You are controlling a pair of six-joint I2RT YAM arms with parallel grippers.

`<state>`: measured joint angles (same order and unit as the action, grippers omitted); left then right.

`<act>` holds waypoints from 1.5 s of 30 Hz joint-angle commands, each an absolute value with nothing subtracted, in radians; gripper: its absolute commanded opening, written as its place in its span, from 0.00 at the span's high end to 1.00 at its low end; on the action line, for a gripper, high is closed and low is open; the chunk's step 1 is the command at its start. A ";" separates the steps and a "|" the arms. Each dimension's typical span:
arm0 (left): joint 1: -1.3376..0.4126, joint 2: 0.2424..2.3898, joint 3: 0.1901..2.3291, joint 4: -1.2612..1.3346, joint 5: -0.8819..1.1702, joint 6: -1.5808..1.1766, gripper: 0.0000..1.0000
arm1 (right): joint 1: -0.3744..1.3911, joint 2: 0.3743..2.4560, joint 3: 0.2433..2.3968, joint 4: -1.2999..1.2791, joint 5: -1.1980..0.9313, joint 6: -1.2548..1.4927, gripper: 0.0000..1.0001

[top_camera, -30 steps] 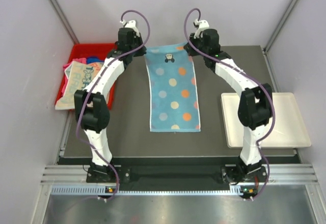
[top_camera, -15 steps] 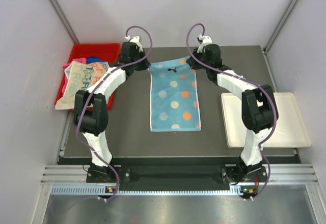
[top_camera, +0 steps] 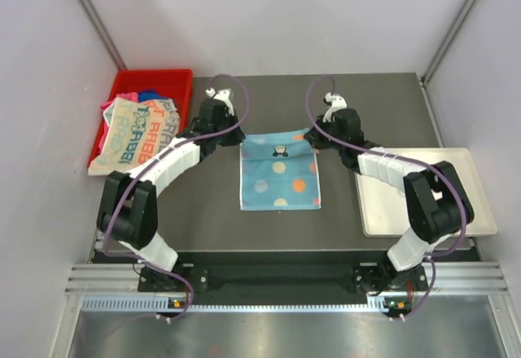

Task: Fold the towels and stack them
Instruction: Fold the towel

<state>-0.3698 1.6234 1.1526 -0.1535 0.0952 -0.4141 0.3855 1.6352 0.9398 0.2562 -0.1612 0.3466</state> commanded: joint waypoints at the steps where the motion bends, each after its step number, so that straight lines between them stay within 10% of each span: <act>1: -0.379 1.533 1.100 -0.150 0.017 -0.411 1.00 | 0.400 1.551 0.888 0.324 -0.103 0.368 1.00; 32: -0.482 1.345 0.911 -0.267 -0.026 -0.405 1.00 | 0.495 1.336 0.594 0.376 -0.083 0.476 1.00; 45: -0.535 1.355 0.792 -0.232 -0.029 -0.462 1.00 | 0.506 1.304 0.463 0.436 -0.127 0.522 0.83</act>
<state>-0.5320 1.3827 0.8024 -0.2447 -0.0006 -0.4503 0.4953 1.3464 0.4873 0.3645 -0.1257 0.5049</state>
